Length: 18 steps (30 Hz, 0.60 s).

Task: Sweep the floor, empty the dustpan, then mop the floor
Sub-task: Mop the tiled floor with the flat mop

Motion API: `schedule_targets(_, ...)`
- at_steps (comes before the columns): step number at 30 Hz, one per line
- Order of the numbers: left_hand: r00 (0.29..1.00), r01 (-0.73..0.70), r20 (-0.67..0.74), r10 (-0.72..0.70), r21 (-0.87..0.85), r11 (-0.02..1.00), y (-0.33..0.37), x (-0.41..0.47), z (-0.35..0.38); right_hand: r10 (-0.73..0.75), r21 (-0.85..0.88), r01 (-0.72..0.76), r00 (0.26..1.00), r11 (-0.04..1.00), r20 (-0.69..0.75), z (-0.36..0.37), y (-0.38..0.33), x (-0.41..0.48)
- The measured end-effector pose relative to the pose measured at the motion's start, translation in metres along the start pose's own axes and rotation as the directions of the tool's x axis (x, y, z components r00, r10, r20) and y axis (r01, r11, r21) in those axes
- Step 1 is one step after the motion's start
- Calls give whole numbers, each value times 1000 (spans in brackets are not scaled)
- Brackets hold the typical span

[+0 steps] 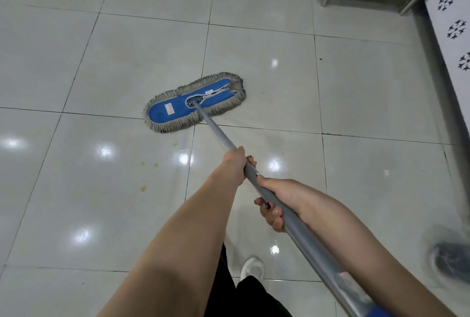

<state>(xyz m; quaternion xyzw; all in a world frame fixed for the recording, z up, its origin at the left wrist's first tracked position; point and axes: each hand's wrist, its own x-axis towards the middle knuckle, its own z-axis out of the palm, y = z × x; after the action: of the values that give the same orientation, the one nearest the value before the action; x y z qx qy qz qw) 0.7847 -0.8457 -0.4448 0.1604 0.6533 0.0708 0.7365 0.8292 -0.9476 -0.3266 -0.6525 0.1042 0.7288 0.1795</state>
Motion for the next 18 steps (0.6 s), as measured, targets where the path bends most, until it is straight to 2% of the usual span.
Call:
schedule_targets(3,1000,12,29,-12,11,1000,25,11,9,-9,67,7,1000,998,21,-4,-27,3)
schedule_targets(8,999,53,-1,-54,63,997,91,44,16,-1,185,-16,996,983,92,1,-91,19)
schedule_targets(18,999,-33,5,32,123,992,233,113,8,-99,194,83,992,977,73,41,-231,66)
